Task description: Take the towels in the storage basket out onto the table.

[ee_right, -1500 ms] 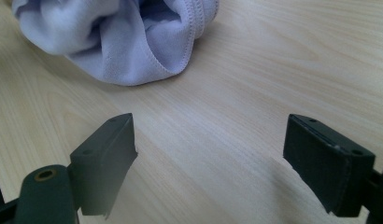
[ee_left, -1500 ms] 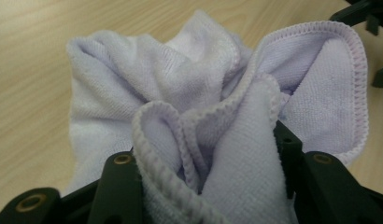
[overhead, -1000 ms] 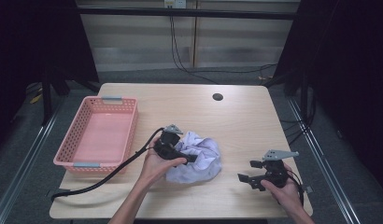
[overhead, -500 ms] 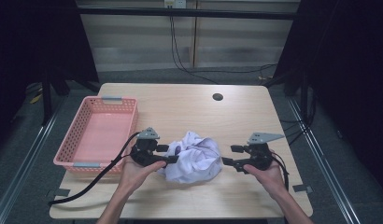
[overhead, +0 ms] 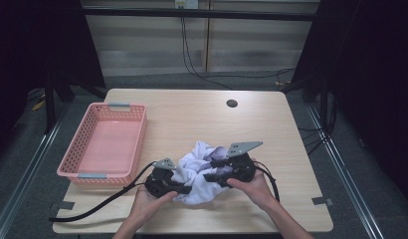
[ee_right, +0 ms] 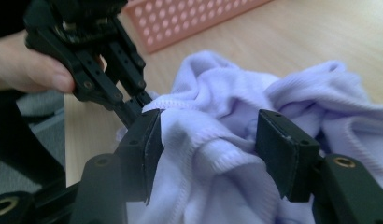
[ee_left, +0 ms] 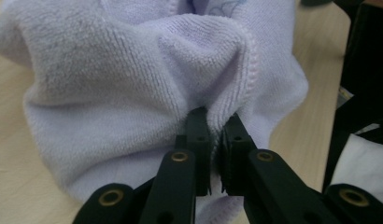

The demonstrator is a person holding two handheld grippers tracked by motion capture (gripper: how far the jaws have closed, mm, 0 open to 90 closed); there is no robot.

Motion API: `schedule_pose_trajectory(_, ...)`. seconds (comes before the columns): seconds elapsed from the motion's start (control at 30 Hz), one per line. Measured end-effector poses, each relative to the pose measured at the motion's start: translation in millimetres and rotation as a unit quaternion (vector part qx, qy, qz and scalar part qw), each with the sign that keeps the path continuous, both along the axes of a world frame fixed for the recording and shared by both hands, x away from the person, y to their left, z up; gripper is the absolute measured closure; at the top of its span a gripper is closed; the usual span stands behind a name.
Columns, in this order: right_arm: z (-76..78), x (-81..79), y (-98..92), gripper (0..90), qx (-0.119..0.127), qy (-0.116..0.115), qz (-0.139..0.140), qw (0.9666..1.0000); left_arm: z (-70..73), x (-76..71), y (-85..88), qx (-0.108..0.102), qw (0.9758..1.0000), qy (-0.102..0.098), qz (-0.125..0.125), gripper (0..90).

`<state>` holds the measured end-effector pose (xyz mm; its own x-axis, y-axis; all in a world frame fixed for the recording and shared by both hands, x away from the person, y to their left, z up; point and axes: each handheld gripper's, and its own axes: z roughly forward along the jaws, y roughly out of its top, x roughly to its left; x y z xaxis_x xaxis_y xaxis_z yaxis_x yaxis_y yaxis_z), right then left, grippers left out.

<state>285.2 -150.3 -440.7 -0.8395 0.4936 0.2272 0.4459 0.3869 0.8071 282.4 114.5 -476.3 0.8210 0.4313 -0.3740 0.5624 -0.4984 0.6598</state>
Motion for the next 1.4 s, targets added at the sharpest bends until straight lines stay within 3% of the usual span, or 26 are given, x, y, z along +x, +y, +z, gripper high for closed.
schedule_pose_trajectory(0.07, -8.0, -2.8, 5.2, 41.3, -0.011, 0.005, 0.012, 0.9998, -0.4, 1.2, -1.4, -0.008, 1.0000, 0.004, -0.002, 76.6)
schedule_pose_trajectory(0.1, -13.2, -4.2, 7.7, 53.1, -0.030, 0.003, 0.009, 0.9995, -0.7, 3.5, -1.7, -0.009, 1.0000, -0.001, 0.002, 70.8)
schedule_pose_trajectory(0.13, -15.2, -4.5, 8.5, 57.9, -0.038, 0.003, 0.008, 0.9993, -0.3, 5.4, -1.5, -0.011, 0.9999, -0.004, 0.003, 67.2)
schedule_pose_trajectory(0.17, -17.1, -4.6, 8.9, 67.3, -0.042, 0.002, 0.008, 0.9991, 1.2, 6.3, -1.2, -0.011, 0.9997, -0.017, 0.013, 68.1)
schedule_pose_trajectory(0.2, -17.2, -5.1, 8.4, 70.9, -0.047, -0.003, -0.002, 0.9989, 4.1, 7.6, -0.1, -0.009, 0.9993, -0.029, 0.023, 74.9)
schedule_pose_trajectory(0.3, -13.4, -4.4, 2.8, 75.0, -0.039, -0.003, -0.010, 0.9992, 12.8, 11.7, 4.9, -0.028, 0.9980, -0.042, 0.038, 86.3)
schedule_pose_trajectory(0.33, -6.2, -4.7, -9.8, 76.1, -0.038, -0.012, -0.034, 0.9986, 20.4, 13.9, 9.4, -0.041, 0.9968, -0.051, 0.045, 86.7)
schedule_pose_trajectory(0.37, -4.2, -4.2, -15.2, 76.1, -0.037, -0.013, -0.039, 0.9985, 31.4, 16.8, 17.2, -0.055, 0.9934, -0.071, 0.071, 86.8)
schedule_pose_trajectory(0.4, -1.5, -3.8, -23.3, 76.1, -0.039, -0.018, -0.053, 0.9977, 36.8, 19.8, 23.7, -0.065, 0.9913, -0.073, 0.087, 86.9)
schedule_pose_trajectory(0.43, -1.5, -3.8, -23.3, 76.1, -0.039, -0.018, -0.053, 0.9977, 36.8, 19.8, 23.7, -0.065, 0.9913, -0.073, 0.087, 87.0)
schedule_pose_trajectory(0.47, 4.6, -3.0, -44.7, 76.0, -0.035, -0.022, -0.085, 0.9955, 46.6, 24.7, 37.2, -0.090, 0.9860, -0.080, 0.115, 87.0)
schedule_pose_trajectory(0.5, 6.5, -3.0, -52.1, 76.0, -0.035, -0.025, -0.097, 0.9943, 51.2, 25.9, 42.8, -0.092, 0.9837, -0.089, 0.126, 87.1)
schedule_pose_trajectory(0.57, 12.1, -2.8, -73.2, 76.0, -0.032, -0.032, -0.128, 0.9908, 58.3, 27.5, 51.9, -0.093, 0.9810, -0.098, 0.139, 87.1)
schedule_pose_trajectory(0.6, 12.1, -2.8, -73.2, 76.0, -0.032, -0.032, -0.128, 0.9908, 58.3, 27.5, 51.9, -0.093, 0.9810, -0.098, 0.139, 87.1)
schedule_pose_trajectory(0.63, 19.0, -1.5, -94.6, 76.0, -0.016, -0.037, -0.153, 0.9874, 64.8, 27.1, 59.4, -0.101, 0.9779, -0.101, 0.152, 87.1)
schedule_pose_trajectory(0.7, 22.6, -0.4, -103.7, 75.9, -0.013, -0.041, -0.164, 0.9855, 67.9, 26.7, 62.3, -0.102, 0.9771, -0.103, 0.156, 87.1)
schedule_pose_trajectory(0.73, 29.7, 1.9, -118.7, 75.9, -0.005, -0.049, -0.180, 0.9825, 73.4, 24.2, 66.6, -0.104, 0.9754, -0.107, 0.162, 87.1)
schedule_pose_trajectory(0.9, 46.8, 6.6, -137.3, 76.5, -0.005, -0.070, -0.206, 0.9761, 81.0, 13.5, 75.8, -0.101, 0.9742, -0.109, 0.170, 87.3)
schedule_pose_trajectory(1.03, 53.0, 13.0, -144.6, 76.5, 0.010, -0.073, -0.218, 0.9733, 77.9, 9.0, 79.9, -0.111, 0.9755, -0.095, 0.165, 87.3)
schedule_pose_trajectory(1.07, 51.4, 16.5, -145.0, 76.5, 0.010, -0.070, -0.219, 0.9731, 71.5, 10.6, 77.9, -0.099, 0.9781, -0.092, 0.159, 87.3)
schedule_pose_trajectory(1.13, 31.6, 26.5, -137.1, 71.2, -0.017, -0.048, -0.208, 0.9768, 47.2, 19.4, 70.5, -0.089, 0.9798, -0.067, 0.166, 85.1)
schedule_pose_trajectory(1.2, 13.9, 29.1, -130.5, 60.4, -0.043, -0.035, -0.206, 0.9770, 34.4, 25.4, 65.2, -0.081, 0.9802, -0.056, 0.172, 70.0)
schedule_pose_trajectory(1.23, 13.9, 29.1, -130.5, 60.4, -0.043, -0.035, -0.206, 0.9770, 34.4, 25.4, 65.2, -0.081, 0.9802, -0.056, 0.172, 64.8)
schedule_pose_trajectory(1.27, 7.8, 28.8, -129.0, 56.6, -0.050, -0.034, -0.209, 0.9761, 32.1, 28.4, 62.1, -0.069, 0.9800, -0.057, 0.177, 64.8)
schedule_pose_trajectory(1.33, 6.4, 26.6, -134.4, 44.1, -0.043, -0.036, -0.229, 0.9717, 35.7, 31.1, 62.3, -0.075, 0.9788, -0.059, 0.181, 52.6)
schedule_pose_trajectory(1.4, 13.9, 23.6, -140.0, 40.5, -0.033, -0.045, -0.236, 0.9702, 49.8, 31.3, 63.5, -0.087, 0.9758, -0.079, 0.185, 51.7)
